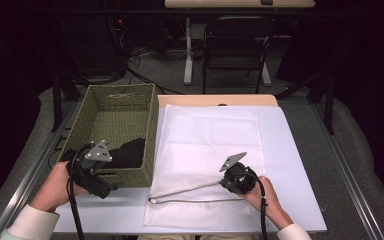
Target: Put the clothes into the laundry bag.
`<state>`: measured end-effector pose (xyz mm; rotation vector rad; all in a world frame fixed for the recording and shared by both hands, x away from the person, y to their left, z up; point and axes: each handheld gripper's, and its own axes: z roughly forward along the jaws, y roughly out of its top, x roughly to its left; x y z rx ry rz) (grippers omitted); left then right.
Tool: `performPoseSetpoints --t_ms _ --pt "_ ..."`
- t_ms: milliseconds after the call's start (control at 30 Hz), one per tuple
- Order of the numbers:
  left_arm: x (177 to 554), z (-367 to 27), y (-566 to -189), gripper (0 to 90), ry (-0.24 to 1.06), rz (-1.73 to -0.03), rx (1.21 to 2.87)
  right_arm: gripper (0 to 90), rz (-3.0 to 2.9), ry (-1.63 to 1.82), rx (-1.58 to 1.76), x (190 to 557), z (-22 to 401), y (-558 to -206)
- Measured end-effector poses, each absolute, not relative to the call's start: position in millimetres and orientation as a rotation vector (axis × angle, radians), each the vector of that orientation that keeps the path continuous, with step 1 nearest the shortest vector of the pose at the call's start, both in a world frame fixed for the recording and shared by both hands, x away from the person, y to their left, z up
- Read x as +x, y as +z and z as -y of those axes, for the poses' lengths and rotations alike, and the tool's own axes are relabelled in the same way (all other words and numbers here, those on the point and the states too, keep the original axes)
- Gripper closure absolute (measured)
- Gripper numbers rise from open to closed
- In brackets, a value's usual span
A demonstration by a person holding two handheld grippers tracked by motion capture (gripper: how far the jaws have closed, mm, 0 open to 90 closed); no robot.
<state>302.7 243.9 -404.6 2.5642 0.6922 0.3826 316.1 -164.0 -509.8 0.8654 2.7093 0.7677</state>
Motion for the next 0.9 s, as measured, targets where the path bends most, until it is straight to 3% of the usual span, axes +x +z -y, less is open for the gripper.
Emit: performPoseSetpoints --t_ms 167,467,900 --pt "305.9 -244.9 -401.9 2.6 0.384 -0.688 2.574 88.5 -2.711 0.767 0.874 315.7 163.8 -510.0" --pt "348.6 -249.7 -386.9 0.1 0.415 -0.692 2.684 88.4 -2.699 0.765 0.859 316.2 163.4 -509.8" --pt "389.0 -251.1 -406.8 3.8 0.317 -0.684 2.827 88.3 -2.705 0.761 0.862 316.0 163.1 -510.7"
